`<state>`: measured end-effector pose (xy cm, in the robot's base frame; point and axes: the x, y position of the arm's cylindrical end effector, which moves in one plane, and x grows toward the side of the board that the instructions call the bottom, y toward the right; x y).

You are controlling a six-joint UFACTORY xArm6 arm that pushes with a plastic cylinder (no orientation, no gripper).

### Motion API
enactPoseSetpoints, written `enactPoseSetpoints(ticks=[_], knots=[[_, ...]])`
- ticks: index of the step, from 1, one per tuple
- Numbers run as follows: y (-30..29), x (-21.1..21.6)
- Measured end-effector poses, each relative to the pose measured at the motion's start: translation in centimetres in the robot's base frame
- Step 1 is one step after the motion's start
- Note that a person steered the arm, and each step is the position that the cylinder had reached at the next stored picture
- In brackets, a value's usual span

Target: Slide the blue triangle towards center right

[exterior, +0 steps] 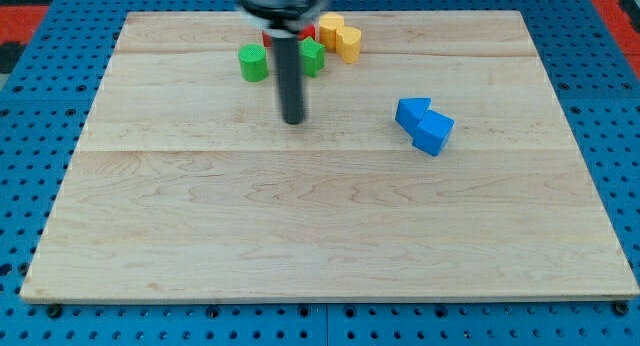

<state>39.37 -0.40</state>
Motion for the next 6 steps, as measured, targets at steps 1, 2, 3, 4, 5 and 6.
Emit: enactPoseSetpoints(ticks=[1, 2, 3, 4, 5, 6], knots=[[4.1, -0.1], [18.0, -2.5], [28.1, -3.1], [30.5, -3.3], [32.9, -2.3], [25.4, -1.0]])
